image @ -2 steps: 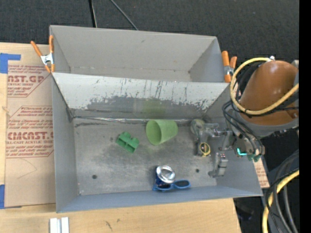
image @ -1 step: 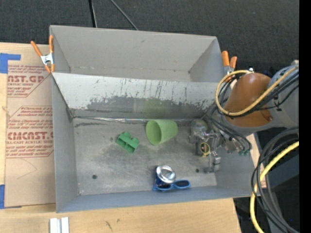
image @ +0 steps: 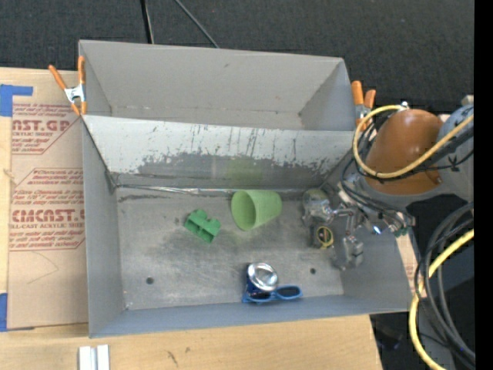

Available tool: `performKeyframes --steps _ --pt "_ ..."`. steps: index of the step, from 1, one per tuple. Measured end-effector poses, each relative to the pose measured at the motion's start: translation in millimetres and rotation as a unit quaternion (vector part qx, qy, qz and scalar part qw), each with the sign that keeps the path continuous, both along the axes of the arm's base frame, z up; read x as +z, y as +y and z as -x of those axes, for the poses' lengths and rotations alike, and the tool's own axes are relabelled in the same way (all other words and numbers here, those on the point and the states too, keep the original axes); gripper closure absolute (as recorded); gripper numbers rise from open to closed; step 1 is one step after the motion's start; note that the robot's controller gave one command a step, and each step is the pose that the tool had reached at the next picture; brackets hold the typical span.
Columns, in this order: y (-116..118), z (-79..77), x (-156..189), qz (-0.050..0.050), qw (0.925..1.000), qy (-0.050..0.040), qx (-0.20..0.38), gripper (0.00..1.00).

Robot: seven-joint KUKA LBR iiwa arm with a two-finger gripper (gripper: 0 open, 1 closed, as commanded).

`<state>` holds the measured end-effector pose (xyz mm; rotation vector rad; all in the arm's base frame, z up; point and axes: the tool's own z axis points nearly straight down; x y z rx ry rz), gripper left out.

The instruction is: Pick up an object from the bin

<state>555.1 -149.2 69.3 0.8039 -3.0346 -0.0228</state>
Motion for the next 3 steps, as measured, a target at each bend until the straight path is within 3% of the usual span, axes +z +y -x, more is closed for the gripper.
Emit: performKeyframes --steps 3 --pt "2.5 -1.6 -0.1 -0.001 1.0000 -0.0028 -0.002 0.00"
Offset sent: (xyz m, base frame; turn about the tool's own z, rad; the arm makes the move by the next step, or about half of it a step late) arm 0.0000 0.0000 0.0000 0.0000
